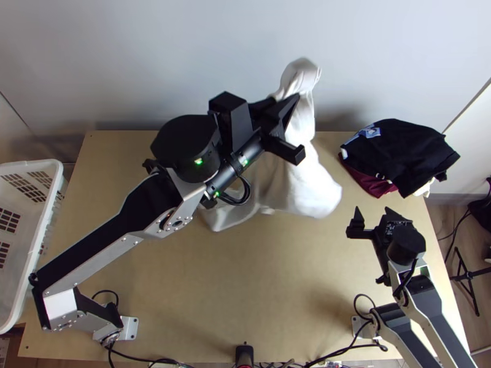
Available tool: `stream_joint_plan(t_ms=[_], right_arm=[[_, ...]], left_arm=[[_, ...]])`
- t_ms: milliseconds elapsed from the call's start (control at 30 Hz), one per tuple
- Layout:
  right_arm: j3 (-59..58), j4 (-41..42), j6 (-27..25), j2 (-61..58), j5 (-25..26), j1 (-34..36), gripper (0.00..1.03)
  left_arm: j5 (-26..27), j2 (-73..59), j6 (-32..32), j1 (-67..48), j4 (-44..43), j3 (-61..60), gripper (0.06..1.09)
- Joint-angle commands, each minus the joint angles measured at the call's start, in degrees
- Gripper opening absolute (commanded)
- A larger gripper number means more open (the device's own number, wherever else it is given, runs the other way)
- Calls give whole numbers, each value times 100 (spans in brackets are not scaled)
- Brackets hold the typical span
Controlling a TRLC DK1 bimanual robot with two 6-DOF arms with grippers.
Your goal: Fold the t-shirt
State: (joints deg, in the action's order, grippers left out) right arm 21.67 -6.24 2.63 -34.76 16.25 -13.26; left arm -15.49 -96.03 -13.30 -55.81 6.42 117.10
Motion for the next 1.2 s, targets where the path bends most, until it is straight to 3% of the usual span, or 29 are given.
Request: stream_joint_plan(t_ms=[0,433,733,1167], right_arm=[[-163,123,27,-22,-25,-45,97],[-374,378,194,-127,-315,-186,97],[-357,448,906,-373,-685,-617,97],[672,1529,1424,-2738,-1282,-845,96]], left_arm=[[-104,-162,20,-35,-211,533,9],[-130,-311,82,35,-211,1069,9],[-200,-285,223,70,-211,1069,9],[-227,-250,231,-97,-149,1069,9]])
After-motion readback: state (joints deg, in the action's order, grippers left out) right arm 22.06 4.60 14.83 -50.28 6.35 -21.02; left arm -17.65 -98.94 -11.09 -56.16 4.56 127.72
